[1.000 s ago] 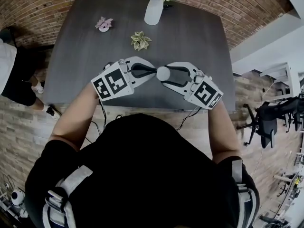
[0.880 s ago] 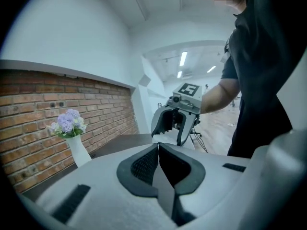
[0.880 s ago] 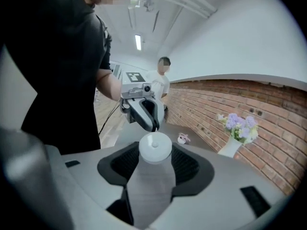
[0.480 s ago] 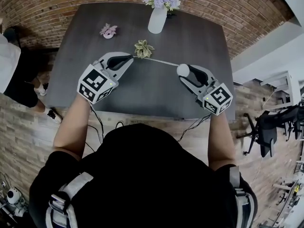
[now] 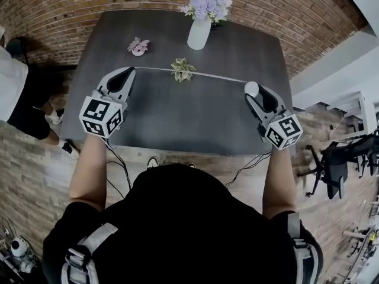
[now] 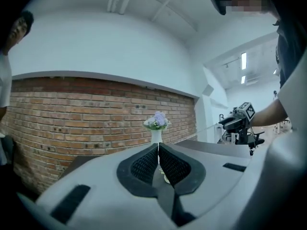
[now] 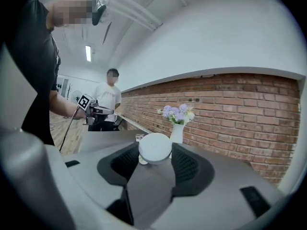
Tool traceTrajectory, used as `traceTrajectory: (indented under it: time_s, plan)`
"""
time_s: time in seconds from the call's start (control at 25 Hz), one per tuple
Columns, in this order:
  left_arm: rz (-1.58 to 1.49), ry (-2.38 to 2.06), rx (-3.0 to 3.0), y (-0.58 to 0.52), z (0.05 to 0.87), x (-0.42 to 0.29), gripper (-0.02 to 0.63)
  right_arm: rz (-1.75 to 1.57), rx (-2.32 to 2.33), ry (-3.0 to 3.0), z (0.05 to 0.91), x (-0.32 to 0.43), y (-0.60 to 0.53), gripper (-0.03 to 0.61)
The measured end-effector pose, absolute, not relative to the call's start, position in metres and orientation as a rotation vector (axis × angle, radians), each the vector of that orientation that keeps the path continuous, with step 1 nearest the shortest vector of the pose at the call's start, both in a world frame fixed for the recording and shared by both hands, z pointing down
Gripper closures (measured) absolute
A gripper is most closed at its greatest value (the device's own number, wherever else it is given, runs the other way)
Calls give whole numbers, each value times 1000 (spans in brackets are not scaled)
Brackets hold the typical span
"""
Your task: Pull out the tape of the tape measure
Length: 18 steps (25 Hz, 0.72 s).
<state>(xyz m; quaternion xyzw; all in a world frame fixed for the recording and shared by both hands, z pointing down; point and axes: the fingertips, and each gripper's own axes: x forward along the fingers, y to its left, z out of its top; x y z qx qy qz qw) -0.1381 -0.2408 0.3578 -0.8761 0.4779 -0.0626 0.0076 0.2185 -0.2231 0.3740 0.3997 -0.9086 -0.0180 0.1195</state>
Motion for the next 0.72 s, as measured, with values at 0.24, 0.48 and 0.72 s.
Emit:
traceTrajectory:
  time_s: [0.24,0.48,0.72]
  plan:
    - [-232,1540,-2734,-244,371,-137,600,-13,1194,-2652,384,210,-229,370]
    - [-263,1502,-2755,-246,382,-117,598,10,1153,-2662,395,189,-227,370]
    - [-241,1493,-2771,-257,380,-108,598,29,1161,-2665,398,185,-232,370]
